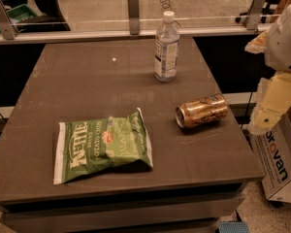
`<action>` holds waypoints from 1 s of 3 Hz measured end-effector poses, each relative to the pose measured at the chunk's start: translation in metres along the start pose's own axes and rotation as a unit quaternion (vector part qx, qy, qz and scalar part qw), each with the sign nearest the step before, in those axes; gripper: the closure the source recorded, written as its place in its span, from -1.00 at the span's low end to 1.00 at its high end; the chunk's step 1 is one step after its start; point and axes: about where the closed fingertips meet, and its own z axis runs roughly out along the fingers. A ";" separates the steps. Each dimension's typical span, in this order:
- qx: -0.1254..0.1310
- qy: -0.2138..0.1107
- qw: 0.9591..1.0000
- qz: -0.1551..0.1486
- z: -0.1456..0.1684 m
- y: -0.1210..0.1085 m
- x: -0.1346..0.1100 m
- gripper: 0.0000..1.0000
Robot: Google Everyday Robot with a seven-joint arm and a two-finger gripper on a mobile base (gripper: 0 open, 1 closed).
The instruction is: Pick orange can
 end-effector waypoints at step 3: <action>-0.050 -0.054 0.993 -0.088 0.090 0.008 -0.048 -1.00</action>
Offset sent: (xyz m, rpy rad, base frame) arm 0.0208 0.0798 -0.0805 0.0920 0.0446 0.2544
